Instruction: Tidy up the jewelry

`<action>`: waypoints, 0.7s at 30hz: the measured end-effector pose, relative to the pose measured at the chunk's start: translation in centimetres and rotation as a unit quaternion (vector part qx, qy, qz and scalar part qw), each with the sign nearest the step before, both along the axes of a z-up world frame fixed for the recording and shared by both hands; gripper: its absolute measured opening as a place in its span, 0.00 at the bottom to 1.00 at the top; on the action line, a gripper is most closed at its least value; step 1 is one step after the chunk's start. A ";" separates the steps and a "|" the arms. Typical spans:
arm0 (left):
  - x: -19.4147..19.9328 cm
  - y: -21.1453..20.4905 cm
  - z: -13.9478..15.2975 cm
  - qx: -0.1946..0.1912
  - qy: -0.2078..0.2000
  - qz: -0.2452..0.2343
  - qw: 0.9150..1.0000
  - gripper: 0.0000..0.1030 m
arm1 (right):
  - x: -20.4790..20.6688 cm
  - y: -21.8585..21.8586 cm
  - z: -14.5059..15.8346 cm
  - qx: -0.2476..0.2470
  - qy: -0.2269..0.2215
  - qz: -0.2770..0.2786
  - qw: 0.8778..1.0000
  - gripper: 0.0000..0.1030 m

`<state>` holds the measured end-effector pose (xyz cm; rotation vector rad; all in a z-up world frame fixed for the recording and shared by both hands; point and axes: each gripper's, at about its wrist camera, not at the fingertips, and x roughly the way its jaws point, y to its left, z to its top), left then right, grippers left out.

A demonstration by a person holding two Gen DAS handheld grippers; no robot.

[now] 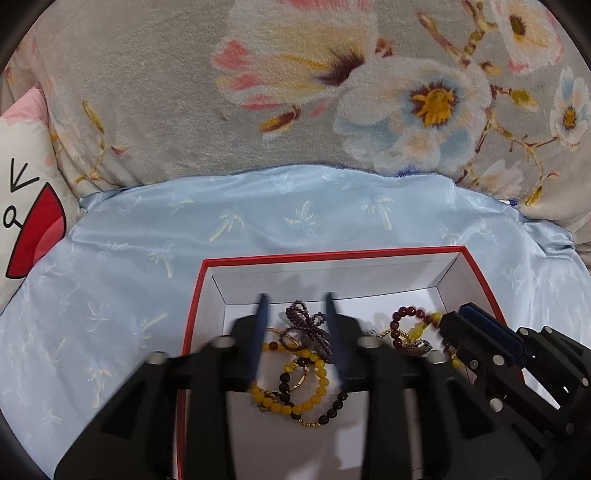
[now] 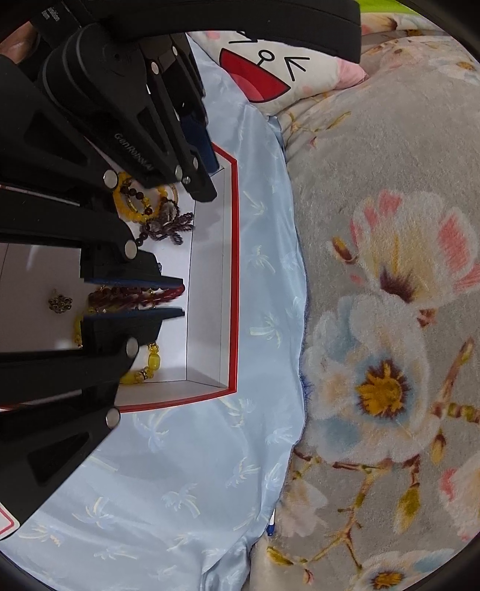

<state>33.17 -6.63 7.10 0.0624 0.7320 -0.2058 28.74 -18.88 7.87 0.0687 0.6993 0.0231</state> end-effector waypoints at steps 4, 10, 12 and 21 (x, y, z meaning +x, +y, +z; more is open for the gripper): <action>-0.7 0.4 0.4 0.005 -0.006 0.009 1.000 0.46 | -0.6 -0.2 0.4 -0.007 -0.006 -0.012 1.000 0.33; -2.8 0.9 0.8 0.003 -0.006 0.012 1.000 0.46 | -2.8 0.1 1.3 -0.026 -0.017 -0.031 0.999 0.44; -3.6 1.0 0.9 0.001 -0.006 0.013 1.000 0.46 | -3.6 0.2 1.5 -0.025 -0.018 -0.033 0.999 0.46; -6.7 1.5 1.3 0.010 -0.011 0.023 1.000 0.58 | -7.0 0.4 1.7 -0.035 -0.020 -0.051 0.998 0.53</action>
